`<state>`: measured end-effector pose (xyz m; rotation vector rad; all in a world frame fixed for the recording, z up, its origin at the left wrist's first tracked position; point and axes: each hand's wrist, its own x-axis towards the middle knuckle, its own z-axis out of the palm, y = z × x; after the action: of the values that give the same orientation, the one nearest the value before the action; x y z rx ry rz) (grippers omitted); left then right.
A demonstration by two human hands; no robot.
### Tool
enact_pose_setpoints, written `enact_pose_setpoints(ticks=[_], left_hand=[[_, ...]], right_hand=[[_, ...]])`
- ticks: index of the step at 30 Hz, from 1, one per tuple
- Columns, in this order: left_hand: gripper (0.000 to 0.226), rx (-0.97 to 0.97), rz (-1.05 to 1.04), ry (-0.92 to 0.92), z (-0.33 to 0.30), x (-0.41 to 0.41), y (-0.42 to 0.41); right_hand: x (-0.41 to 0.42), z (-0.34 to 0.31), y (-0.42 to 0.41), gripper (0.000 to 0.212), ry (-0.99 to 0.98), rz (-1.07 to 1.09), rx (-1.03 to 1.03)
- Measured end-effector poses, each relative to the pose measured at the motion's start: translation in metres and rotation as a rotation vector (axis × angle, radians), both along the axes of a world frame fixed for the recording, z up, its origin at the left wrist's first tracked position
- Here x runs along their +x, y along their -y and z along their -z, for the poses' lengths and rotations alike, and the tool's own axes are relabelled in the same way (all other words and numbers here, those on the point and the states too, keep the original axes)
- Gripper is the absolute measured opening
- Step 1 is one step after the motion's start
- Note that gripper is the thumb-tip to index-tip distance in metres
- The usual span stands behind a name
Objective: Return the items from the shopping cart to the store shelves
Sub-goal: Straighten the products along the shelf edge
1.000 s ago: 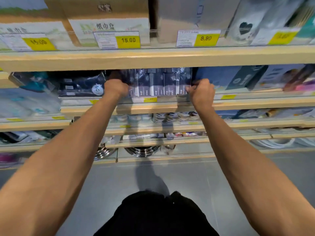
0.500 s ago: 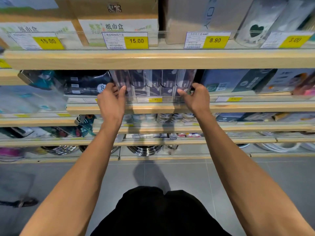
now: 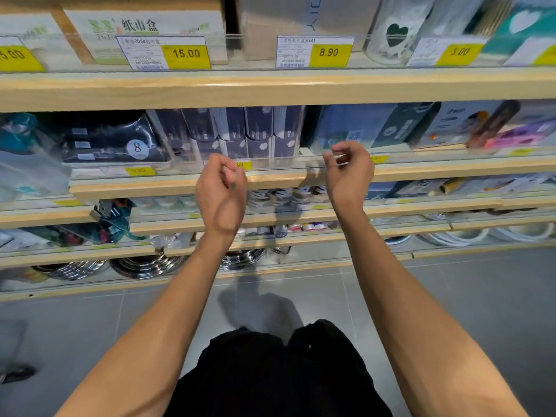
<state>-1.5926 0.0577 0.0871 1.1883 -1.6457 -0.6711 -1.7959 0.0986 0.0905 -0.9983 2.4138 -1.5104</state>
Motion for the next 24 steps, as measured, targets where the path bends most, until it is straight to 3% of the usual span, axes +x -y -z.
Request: enact_pose_setpoints(ticks=[3, 5, 8, 11, 16, 24], left_hand=[[0.007, -0.002, 0.288, 0.089, -0.008, -0.057, -0.027], [0.033, 0.071, 0.367, 0.110, -0.008, -0.104, -0.037], [0.068, 0.263, 0.261, 0.077, -0.012, -0.163, -0.039], [0.081, 0.401, 0.090, 0.071, -0.015, -0.214, -0.036], [0.071, 0.479, -0.118, -0.018, -0.007, -0.253, -0.021], [0.040, 0.529, -0.253, 0.081, -0.023, -0.264, -0.004]], right_hand=[[-0.034, -0.002, -0.020, 0.004, 0.032, 0.104, -0.054], [-0.067, -0.004, -0.029, 0.012, 0.037, 0.145, -0.058], [-0.108, -0.014, -0.034, 0.029, 0.082, 0.119, 0.037], [-0.146, -0.022, -0.038, 0.041, 0.054, 0.032, 0.201], [-0.184, -0.023, -0.032, 0.027, 0.049, -0.111, 0.299], [-0.207, -0.034, -0.026, 0.011, 0.019, -0.184, 0.416]])
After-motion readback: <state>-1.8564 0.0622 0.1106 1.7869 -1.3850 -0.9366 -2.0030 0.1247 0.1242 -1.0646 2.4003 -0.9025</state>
